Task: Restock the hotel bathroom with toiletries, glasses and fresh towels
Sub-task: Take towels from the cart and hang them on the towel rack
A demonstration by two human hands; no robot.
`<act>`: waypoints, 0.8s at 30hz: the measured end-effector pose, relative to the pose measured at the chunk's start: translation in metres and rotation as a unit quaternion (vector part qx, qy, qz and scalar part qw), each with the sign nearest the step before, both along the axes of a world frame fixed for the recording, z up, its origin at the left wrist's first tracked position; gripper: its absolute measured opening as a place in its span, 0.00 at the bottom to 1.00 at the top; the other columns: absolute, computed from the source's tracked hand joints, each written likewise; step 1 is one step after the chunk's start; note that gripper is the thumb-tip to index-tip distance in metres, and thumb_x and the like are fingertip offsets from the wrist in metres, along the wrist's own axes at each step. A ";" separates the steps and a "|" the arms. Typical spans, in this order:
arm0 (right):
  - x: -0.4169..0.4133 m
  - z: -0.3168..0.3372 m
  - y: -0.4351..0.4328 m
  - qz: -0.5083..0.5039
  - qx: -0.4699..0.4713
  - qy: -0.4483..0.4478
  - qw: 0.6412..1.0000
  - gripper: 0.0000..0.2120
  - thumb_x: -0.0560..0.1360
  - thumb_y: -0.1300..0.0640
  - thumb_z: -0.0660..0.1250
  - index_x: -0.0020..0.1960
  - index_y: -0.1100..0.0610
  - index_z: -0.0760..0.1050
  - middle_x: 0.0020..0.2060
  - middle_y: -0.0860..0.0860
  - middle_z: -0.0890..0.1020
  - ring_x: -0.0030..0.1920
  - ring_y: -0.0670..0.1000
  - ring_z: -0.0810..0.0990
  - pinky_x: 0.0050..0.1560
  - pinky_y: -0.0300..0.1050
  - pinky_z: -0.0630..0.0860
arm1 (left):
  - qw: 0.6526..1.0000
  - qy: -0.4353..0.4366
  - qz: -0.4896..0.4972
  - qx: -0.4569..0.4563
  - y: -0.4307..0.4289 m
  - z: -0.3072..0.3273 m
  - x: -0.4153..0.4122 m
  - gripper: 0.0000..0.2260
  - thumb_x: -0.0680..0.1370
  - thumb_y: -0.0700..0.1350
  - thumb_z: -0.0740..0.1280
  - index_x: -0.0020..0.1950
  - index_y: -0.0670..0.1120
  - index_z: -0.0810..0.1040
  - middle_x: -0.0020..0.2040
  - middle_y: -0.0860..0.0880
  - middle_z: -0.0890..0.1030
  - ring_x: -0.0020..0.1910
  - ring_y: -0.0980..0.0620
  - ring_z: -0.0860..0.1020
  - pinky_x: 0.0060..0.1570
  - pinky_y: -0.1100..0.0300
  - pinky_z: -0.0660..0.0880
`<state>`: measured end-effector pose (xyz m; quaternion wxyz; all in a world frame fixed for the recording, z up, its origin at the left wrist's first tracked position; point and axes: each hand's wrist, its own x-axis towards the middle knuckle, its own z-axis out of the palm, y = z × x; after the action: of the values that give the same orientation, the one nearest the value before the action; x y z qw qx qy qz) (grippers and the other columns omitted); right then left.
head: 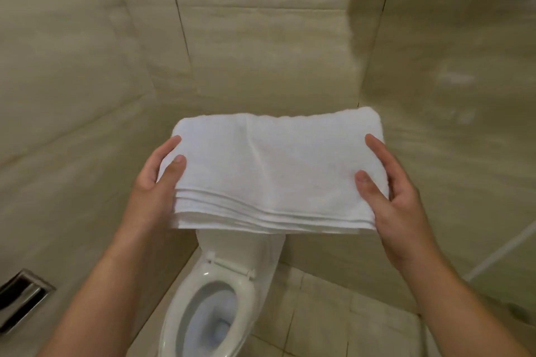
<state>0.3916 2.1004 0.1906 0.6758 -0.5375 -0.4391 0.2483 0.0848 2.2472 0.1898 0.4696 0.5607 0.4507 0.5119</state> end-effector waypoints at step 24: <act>0.046 0.262 0.139 -0.095 0.304 -0.232 0.919 0.25 0.75 0.52 0.69 0.67 0.30 0.75 0.69 0.30 0.75 0.73 0.36 0.71 0.72 0.38 0.68 | 0.907 -0.265 -0.061 0.321 0.203 0.248 0.103 0.17 0.82 0.52 0.68 0.71 0.61 0.77 0.68 0.52 0.81 0.68 0.48 0.80 0.65 0.37 0.76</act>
<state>0.4380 2.2395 0.4521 0.7059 -0.3880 -0.5850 -0.0941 0.1878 2.4497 0.4383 0.3973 0.5512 0.0858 0.7287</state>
